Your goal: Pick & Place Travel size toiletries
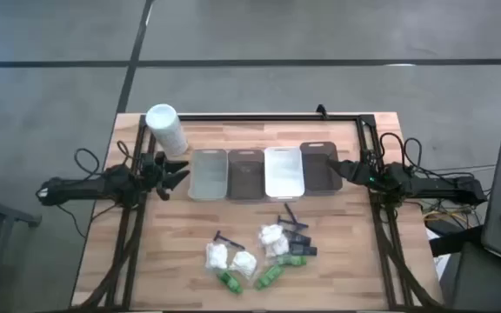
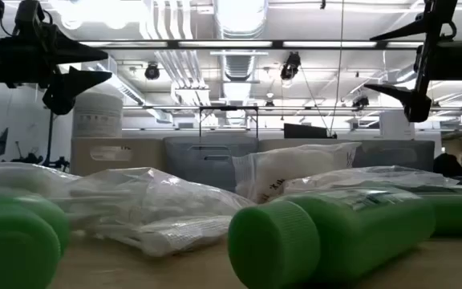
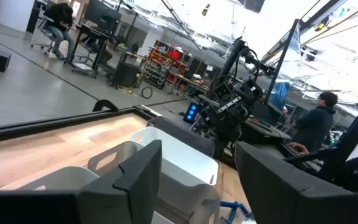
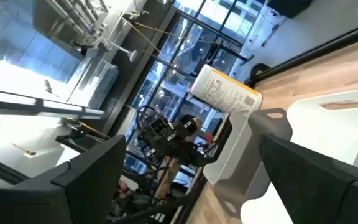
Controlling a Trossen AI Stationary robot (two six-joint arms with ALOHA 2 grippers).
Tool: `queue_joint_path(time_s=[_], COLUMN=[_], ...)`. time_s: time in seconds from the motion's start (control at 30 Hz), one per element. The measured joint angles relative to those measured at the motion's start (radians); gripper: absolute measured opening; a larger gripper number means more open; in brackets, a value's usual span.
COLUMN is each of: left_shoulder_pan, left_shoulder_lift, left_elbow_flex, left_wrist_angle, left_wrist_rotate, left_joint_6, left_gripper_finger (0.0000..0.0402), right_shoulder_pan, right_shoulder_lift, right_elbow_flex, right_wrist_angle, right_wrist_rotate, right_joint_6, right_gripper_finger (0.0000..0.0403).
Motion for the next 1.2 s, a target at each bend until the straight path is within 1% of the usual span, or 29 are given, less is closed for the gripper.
queue_joint_path(time_s=[0.37,0.43,0.5,0.6,0.67,0.77,0.87,0.97,1.1,1.17,1.2], left_shoulder_pan=[0.000,0.000,0.000,0.000,0.000,0.000,0.000,0.000,0.000,0.000,0.000], left_shoulder_lift=[0.000,0.000,0.000,0.000,0.000,0.000,0.000,0.000,0.000,0.000,0.000], left_elbow_flex=[0.000,0.000,0.000,0.000,0.000,0.000,0.000,0.000,0.000,0.000,0.000], left_wrist_angle=[0.000,0.000,0.000,0.000,0.000,0.000,0.000,0.000,0.000,0.000,0.000], left_wrist_rotate=[0.000,0.000,0.000,0.000,0.000,0.000,0.000,0.000,0.000,0.000,0.000], left_joint_6=[0.000,0.000,0.000,0.000,0.000,0.000,0.000,0.000,0.000,0.000,0.000], left_gripper_finger=[0.0209,0.0209,0.0209,0.0209,0.0209,0.0209,0.0209,0.0209,0.0209,0.0209,0.0209], right_shoulder_pan=[0.000,0.000,-0.001,0.004,0.015,0.036,0.074,0.137,0.244,0.291,0.313], right_shoulder_lift=[0.000,0.001,0.007,0.036,0.078,0.180,0.309,0.451,0.637,0.729,0.773], right_elbow_flex=[0.000,0.000,0.000,0.001,0.004,0.049,0.151,0.297,0.499,0.567,0.592], right_wrist_angle=[0.000,0.015,0.071,0.131,0.101,-0.004,-0.144,-0.391,-0.795,-0.929,-0.966], right_wrist_rotate=[0.000,0.000,-0.045,-0.190,-0.208,-0.216,-0.283,-0.346,-0.336,-0.327,-0.325], right_joint_6=[-0.001,0.029,0.092,0.111,0.134,0.135,0.098,0.027,-0.092,-0.151,-0.185], right_gripper_finger=[0.0363,0.0364,0.0363,0.0363,0.0363,0.0363,0.0363,0.0363,0.0363,0.0363,0.0363])
